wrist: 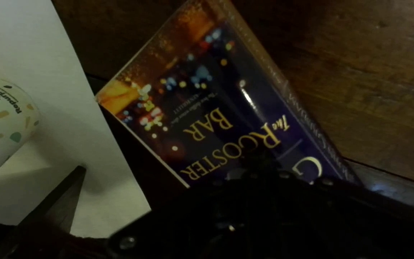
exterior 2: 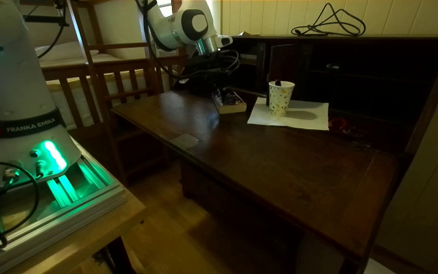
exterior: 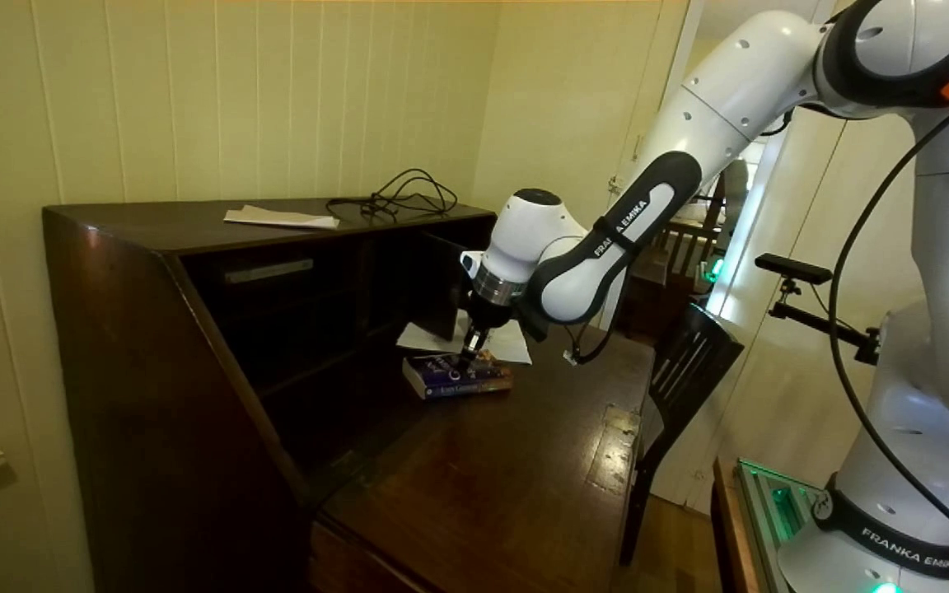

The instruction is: Move the blue book to the left then place it on the upper shelf of the cabinet.

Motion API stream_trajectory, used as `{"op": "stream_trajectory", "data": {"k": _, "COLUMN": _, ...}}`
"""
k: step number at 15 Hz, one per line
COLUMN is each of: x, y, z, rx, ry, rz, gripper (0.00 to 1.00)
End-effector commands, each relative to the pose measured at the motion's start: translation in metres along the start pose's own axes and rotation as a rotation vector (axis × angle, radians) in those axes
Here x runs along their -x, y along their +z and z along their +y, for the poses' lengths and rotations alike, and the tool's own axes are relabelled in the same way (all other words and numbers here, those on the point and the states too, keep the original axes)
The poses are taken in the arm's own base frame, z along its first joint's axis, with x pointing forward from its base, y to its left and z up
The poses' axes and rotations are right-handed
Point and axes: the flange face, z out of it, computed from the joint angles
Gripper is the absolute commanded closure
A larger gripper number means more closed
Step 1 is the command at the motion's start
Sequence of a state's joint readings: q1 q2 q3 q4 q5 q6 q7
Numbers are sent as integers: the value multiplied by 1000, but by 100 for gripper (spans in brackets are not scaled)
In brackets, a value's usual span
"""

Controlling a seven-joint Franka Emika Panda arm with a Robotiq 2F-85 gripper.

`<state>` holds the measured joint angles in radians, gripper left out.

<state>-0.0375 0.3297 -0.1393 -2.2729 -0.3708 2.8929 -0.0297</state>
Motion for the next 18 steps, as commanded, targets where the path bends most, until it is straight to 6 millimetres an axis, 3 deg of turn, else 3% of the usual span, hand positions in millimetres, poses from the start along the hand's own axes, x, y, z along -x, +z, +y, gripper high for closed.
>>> {"op": "stream_trajectory", "data": {"k": 1, "x": 6, "y": 20, "z": -6, "rx": -43, "ry": 3, "rz": -76, "gripper": 98}}
{"op": "stream_trajectory", "data": {"k": 4, "x": 8, "y": 19, "z": -24, "rx": -103, "ry": -95, "rz": -109, "gripper": 97}}
{"op": "stream_trajectory", "data": {"k": 7, "x": 6, "y": 4, "z": -49, "rx": -167, "ry": -243, "rz": -80, "gripper": 98}}
{"op": "stream_trajectory", "data": {"k": 14, "x": 12, "y": -29, "z": -145, "rx": -336, "ry": -560, "rz": -101, "gripper": 98}}
{"op": "stream_trajectory", "data": {"k": 18, "x": 20, "y": -39, "z": -179, "rx": -428, "ry": -757, "rz": -124, "gripper": 97}}
